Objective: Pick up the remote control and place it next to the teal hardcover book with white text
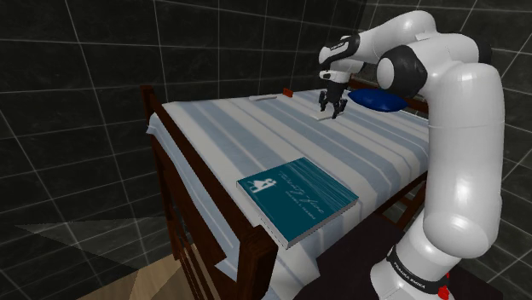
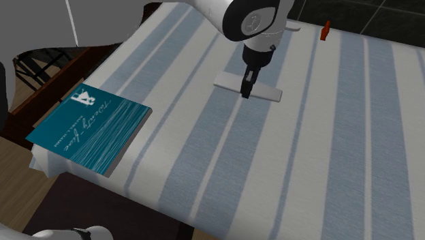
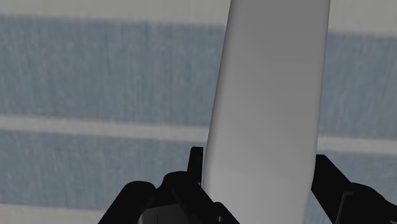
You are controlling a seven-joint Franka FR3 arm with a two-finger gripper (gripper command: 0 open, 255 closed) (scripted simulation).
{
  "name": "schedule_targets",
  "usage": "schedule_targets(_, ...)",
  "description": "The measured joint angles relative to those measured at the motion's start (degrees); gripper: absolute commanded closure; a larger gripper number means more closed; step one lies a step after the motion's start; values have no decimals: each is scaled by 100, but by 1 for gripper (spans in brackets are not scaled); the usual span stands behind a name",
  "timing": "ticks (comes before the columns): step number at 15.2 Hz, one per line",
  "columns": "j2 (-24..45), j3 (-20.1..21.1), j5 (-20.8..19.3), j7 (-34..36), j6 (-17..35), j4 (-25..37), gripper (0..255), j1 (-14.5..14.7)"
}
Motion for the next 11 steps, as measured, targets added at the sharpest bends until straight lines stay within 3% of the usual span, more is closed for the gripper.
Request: schedule_targets(11, -1044, 99, -642, 1459, 433, -1220, 255, 1425)
